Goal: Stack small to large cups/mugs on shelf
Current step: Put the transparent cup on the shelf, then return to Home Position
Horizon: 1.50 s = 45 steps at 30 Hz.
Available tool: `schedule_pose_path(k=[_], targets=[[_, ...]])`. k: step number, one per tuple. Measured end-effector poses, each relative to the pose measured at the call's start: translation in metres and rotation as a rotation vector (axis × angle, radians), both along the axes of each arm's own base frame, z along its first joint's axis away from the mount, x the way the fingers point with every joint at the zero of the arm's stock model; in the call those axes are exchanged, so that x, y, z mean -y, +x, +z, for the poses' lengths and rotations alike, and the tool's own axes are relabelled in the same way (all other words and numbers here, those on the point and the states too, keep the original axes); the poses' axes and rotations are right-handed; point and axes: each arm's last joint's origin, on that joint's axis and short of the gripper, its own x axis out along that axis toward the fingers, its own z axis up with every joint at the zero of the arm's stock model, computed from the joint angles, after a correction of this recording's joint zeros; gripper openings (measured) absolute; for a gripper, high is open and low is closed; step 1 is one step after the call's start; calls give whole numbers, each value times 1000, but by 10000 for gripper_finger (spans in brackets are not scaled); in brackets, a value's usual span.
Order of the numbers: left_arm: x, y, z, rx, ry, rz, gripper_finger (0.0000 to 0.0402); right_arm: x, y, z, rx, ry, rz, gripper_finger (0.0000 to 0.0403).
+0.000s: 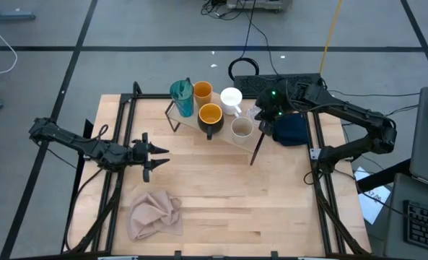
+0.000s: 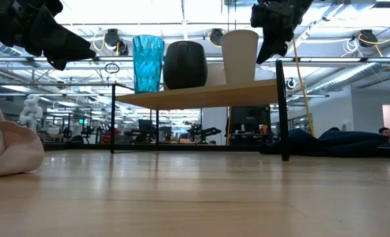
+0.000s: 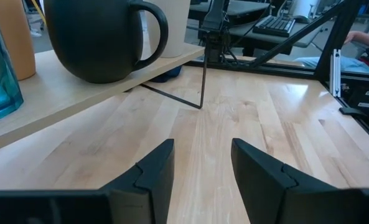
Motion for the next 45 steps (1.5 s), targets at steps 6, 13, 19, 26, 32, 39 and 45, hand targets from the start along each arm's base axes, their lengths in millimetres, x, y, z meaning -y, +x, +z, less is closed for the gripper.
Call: schedule_pose_path(k=[6, 13, 19, 26, 32, 39, 45], targets=[[0, 0, -1, -5, -5, 2, 159, 0, 0, 0, 1, 2, 0, 0], [0, 0, -1, -5, -5, 2, 159, 0, 1, -9, -9, 13, 4, 0], [0, 0, -1, -5, -6, 2, 159, 0, 1, -10, 2, 18, 11, 0], [0, 0, -1, -5, -6, 2, 159, 0, 3, -9, 20, 26, 0, 6], [0, 0, -1, -7, -5, 2, 159, 0, 3, -9, 28, 49, 11, 39], [0, 0, -1, -11, -4, 2, 159, -1, 3, -9, 30, 54, 10, 70], [0, 0, -1, -10, -5, 2, 159, -1, 3, -9, 33, 52, 9, 72]])
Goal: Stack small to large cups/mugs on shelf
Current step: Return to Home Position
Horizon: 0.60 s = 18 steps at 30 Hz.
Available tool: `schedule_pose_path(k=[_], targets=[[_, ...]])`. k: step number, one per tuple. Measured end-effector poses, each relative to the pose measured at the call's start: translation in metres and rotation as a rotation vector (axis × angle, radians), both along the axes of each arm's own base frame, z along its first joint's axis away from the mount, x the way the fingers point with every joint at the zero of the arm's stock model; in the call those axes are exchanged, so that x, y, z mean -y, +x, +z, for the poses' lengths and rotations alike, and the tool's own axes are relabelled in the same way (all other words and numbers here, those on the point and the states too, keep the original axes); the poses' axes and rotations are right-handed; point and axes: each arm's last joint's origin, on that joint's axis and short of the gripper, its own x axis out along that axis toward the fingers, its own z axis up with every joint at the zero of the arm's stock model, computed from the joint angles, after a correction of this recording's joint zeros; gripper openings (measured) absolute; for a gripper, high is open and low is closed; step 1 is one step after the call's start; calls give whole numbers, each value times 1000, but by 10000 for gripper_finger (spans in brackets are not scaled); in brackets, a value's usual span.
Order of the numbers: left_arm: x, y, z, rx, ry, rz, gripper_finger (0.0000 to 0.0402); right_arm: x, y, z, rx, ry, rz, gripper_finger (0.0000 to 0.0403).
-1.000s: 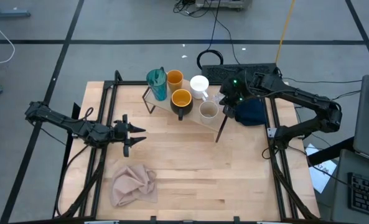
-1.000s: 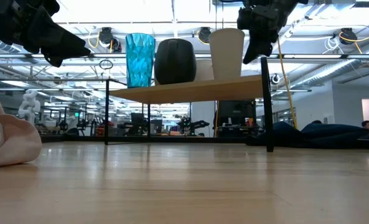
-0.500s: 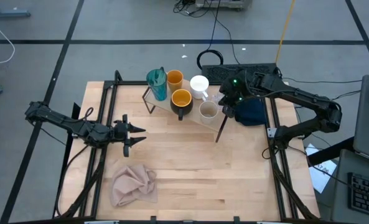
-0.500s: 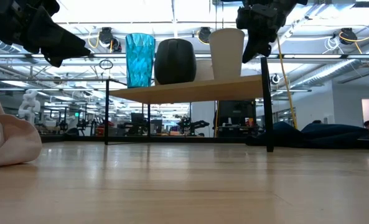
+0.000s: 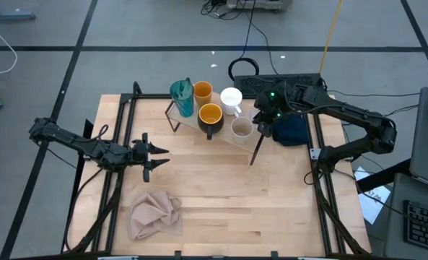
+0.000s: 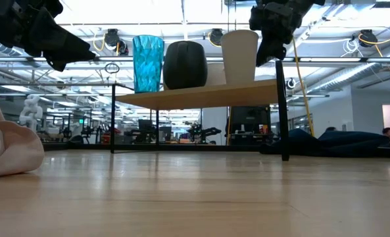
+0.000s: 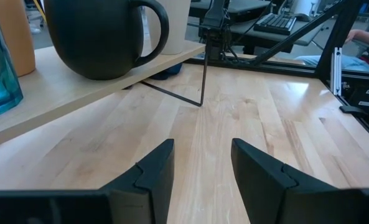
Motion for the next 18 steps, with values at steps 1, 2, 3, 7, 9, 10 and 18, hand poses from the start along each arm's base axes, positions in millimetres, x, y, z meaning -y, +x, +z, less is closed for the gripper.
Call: schedule_pose_path(k=[1, 2, 3, 7, 9, 10, 18], targets=[[0, 0, 0, 0, -1, 0, 159, 0, 0, 0, 2, -1, 0, 72], [0, 0, 0, 0, -1, 0, 159, 0, 0, 0, 5, -2, 0, 72], [0, 0, 0, 0, -1, 0, 159, 0, 1, 1, 9, -4, 0, 72], [0, 0, 0, 0, -1, 0, 159, -1, 0, 3, 25, -19, 14, 72], [0, 0, 0, 1, -2, 0, 159, -2, -1, 4, 28, -23, 17, 72], [0, 0, 0, 1, -2, 0, 159, -3, -2, 6, 33, -28, 21, 72], [0, 0, 1, 8, -4, 0, 159, -15, -23, 31, 141, -139, 81, 73]])
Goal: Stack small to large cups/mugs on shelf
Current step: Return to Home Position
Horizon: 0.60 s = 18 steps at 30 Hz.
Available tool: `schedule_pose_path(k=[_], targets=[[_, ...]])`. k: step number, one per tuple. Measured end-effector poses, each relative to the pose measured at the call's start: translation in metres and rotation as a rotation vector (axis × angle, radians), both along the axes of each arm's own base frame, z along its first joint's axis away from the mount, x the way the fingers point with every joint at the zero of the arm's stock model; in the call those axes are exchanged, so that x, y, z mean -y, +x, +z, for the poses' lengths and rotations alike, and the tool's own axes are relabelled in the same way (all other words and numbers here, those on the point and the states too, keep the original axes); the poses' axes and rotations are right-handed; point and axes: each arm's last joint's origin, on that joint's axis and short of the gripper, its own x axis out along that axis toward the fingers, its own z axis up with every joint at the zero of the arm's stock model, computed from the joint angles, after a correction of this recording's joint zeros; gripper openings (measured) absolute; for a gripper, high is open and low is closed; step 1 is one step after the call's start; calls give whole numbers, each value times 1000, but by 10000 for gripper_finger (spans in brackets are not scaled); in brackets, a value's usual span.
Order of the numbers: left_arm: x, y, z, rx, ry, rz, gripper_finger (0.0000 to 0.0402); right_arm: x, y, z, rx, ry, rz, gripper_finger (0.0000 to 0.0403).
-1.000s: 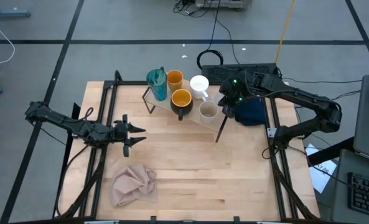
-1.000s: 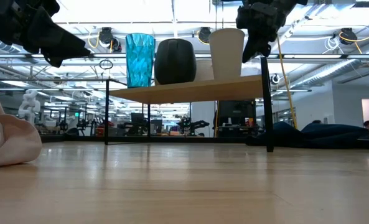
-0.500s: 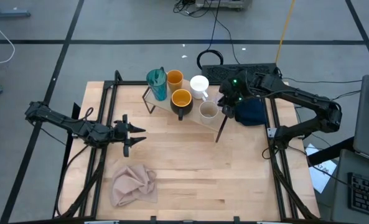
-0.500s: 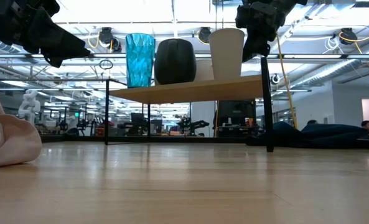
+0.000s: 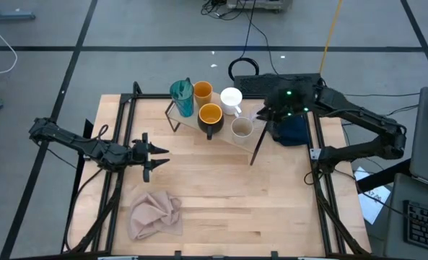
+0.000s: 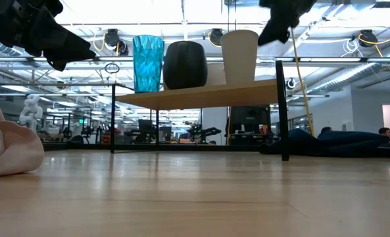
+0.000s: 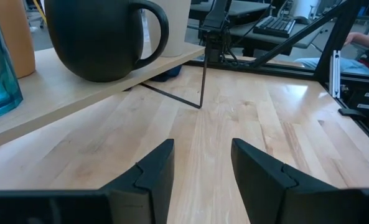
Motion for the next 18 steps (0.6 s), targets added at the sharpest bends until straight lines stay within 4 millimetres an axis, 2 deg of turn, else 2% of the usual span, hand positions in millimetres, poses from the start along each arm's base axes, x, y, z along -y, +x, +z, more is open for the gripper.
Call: schedule_pose_path(k=[5, 12, 15, 18], targets=[[0, 0, 0, 1, 1, -1, 159, -18, -18, 27, 167, -83, 44, 73], [0, 0, 1, 5, -1, 0, 159, -56, -45, 63, 430, -170, 181, 73], [0, 0, 1, 14, -3, 0, 159, -69, -51, 69, 484, -147, 237, 73], [0, 0, 2, 16, -1, -1, 159, -80, -51, 65, 481, -93, 282, 73]])
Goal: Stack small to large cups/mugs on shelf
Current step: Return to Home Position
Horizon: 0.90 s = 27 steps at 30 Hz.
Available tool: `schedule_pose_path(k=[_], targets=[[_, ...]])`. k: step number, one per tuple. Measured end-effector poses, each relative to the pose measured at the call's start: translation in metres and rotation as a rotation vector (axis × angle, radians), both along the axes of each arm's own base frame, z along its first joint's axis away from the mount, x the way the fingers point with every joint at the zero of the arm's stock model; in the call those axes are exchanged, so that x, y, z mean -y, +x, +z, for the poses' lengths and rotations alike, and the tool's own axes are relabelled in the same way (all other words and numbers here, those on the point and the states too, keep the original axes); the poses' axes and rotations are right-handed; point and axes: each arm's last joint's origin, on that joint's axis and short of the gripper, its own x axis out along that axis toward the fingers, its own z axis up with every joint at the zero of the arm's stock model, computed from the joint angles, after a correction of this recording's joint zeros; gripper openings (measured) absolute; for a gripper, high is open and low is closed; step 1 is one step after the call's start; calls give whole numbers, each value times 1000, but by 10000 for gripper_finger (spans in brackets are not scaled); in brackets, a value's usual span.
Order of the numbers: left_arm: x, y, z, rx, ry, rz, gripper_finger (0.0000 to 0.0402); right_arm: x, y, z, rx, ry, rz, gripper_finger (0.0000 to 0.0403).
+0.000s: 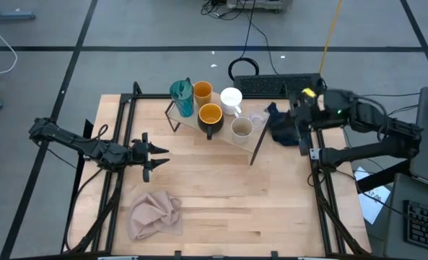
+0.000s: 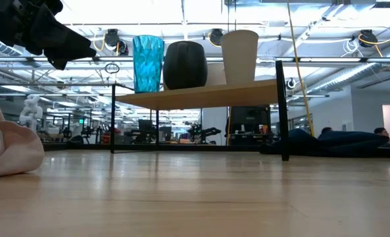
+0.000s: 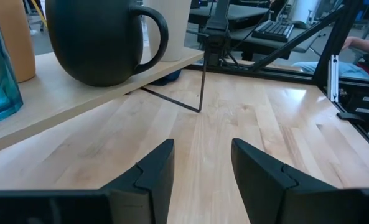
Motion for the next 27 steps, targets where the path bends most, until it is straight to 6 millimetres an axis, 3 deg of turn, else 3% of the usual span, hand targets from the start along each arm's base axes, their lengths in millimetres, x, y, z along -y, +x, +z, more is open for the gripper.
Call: schedule_pose_path(k=[6, 10, 13, 21, 27], targets=[[0, 0, 0, -3, 25, -5, 159, -18, 9, -41, -29, -18, 75, 73], [1, 0, 0, -6, 29, -36, 159, -25, 3, -67, -9, -32, 97, 73], [1, 0, 0, -7, 28, -48, 159, -27, -16, -74, 24, -11, 110, 73], [1, 0, 0, -9, 31, -48, 159, -23, -92, -64, 251, 88, 81, 73], [1, 0, 0, -7, 20, -36, 159, -21, -101, -101, 243, 93, 20, 73]])
